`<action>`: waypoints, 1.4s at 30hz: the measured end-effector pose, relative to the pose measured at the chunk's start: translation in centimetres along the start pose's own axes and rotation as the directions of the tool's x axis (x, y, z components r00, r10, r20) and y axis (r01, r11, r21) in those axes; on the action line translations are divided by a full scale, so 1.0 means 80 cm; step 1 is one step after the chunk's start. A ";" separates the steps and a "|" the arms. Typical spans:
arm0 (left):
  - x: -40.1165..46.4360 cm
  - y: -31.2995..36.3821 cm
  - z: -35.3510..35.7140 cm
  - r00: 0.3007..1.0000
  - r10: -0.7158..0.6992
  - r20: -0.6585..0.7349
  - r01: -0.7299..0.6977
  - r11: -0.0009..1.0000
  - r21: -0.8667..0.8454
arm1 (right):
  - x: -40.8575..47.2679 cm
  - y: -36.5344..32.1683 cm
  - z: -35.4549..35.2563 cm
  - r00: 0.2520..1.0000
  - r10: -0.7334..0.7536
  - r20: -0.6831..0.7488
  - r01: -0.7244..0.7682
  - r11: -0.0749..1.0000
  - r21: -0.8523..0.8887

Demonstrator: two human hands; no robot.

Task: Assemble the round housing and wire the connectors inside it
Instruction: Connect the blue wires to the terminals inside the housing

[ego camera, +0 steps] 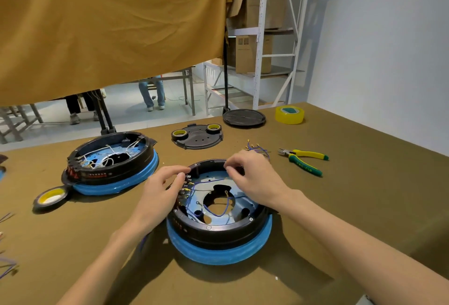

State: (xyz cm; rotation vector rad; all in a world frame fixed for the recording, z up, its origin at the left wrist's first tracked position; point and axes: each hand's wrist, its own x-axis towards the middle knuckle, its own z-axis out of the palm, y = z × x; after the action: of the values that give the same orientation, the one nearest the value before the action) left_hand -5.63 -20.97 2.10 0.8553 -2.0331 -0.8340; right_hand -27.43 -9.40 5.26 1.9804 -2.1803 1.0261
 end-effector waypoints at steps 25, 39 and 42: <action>-0.017 -0.031 0.027 0.981 -0.165 -0.098 0.130 0.948 -0.289 | 0.030 -0.088 0.083 0.902 0.188 0.388 -0.270 0.948 0.170; -0.024 -0.022 0.024 0.972 -0.206 -0.114 0.167 0.944 -0.284 | 0.051 -0.087 0.072 0.821 0.396 0.411 -0.500 0.847 0.181; -0.024 -0.021 0.023 0.969 -0.217 -0.115 0.180 0.947 -0.267 | 0.054 -0.093 0.069 0.786 0.425 0.449 -0.547 0.816 0.185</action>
State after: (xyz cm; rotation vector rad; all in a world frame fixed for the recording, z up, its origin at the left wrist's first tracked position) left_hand -5.76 -19.91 -0.87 0.9545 -1.6893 -1.0871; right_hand -19.39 -15.63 6.13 1.8918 -3.0534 1.1601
